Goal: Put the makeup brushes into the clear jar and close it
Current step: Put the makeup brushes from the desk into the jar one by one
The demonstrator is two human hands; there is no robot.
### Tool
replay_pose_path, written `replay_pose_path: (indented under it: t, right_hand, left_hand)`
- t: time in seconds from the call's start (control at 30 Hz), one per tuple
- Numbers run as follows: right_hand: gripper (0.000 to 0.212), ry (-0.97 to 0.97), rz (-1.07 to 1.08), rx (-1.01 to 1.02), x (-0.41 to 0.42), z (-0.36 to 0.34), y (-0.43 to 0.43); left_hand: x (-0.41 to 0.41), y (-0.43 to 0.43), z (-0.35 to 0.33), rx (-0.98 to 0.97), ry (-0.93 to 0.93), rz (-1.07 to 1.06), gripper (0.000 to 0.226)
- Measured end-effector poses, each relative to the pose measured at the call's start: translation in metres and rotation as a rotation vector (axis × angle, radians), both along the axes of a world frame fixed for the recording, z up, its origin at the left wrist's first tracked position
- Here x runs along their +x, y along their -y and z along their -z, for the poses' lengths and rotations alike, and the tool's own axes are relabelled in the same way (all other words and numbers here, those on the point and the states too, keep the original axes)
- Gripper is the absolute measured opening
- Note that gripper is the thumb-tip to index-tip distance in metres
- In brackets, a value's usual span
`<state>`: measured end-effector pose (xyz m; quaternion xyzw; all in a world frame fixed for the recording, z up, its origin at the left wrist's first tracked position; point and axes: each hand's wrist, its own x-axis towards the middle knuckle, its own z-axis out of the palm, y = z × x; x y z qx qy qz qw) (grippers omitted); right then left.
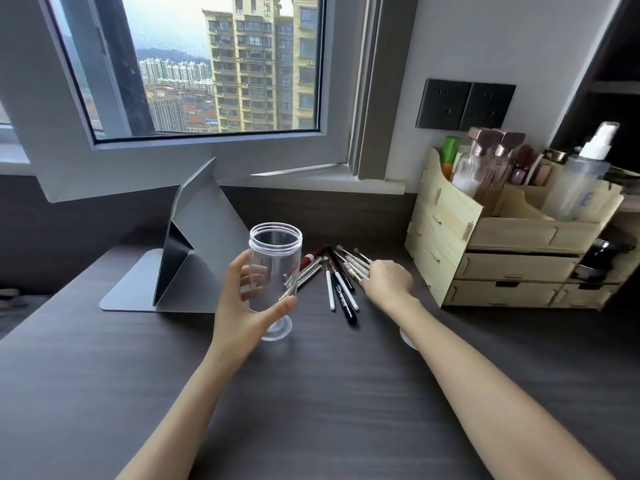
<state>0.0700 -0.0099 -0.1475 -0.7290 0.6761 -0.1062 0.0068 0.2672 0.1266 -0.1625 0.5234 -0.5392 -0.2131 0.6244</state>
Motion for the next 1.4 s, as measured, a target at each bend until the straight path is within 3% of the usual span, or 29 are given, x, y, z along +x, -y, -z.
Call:
replay_pose_path:
  t: [0.13, 0.23, 0.3, 0.4, 0.47, 0.53, 0.63, 0.7, 0.8, 0.93, 1.1, 1.23, 1.4]
  right_hand:
    - [0.029, -0.01, 0.083, 0.123, 0.008, 0.008, 0.016]
    - [0.015, 0.22, 0.055, 0.086, 0.001, 0.004, 0.008]
    - [0.018, 0.611, -0.036, 0.075, -0.006, -0.008, -0.007]
    - [0.011, 1.405, -0.262, 0.108, -0.007, -0.044, -0.045]
    - [0.015, 1.695, -0.405, 0.047, -0.003, -0.07, -0.065]
    - [0.02, 1.598, -0.472, -0.046, 0.008, -0.085, -0.077]
    - [0.006, 1.082, -0.503, -0.095, 0.028, -0.082, -0.085]
    - [0.013, 0.779, -0.525, -0.122, 0.033, -0.071, -0.086]
    - [0.018, 0.52, -0.498, -0.26, 0.035, -0.065, -0.089]
    - [0.014, 0.492, -0.474, -0.197, 0.029, -0.067, -0.097]
    - [0.013, 0.696, -0.392, 0.082, 0.019, -0.065, -0.098]
    - [0.021, 0.846, -0.487, 0.342, 0.012, -0.064, -0.102]
    - [0.033, 0.626, -0.595, 0.635, -0.002, -0.057, -0.097]
  left_hand:
    - [-0.003, 0.0, 0.003, -0.03, 0.046, -0.027, 0.079]
    - [-0.001, 0.004, 0.006, -0.041, 0.039, -0.033, 0.08]
    - [0.0, 0.007, 0.008, -0.051, 0.046, -0.037, 0.082]
    - [0.0, 0.01, 0.01, -0.062, 0.058, -0.033, 0.082]
    - [-0.001, 0.012, 0.011, -0.077, 0.103, -0.042, 0.081]
    - [-0.003, 0.012, 0.011, -0.095, 0.154, -0.047, 0.08]
    - [-0.004, 0.008, 0.01, -0.124, 0.273, -0.064, 0.08]
    - [-0.002, 0.006, 0.01, -0.133, 0.371, -0.084, 0.082]
    - [0.0, 0.005, 0.009, -0.141, 0.456, -0.109, 0.083]
    - [0.002, 0.005, 0.01, -0.164, 0.535, -0.129, 0.084]
    - [0.004, 0.006, 0.008, -0.182, 0.604, -0.162, 0.085]
    - [0.004, 0.005, 0.007, -0.188, 0.677, -0.162, 0.086]
    - [0.003, 0.004, 0.01, -0.178, 0.793, -0.122, 0.084]
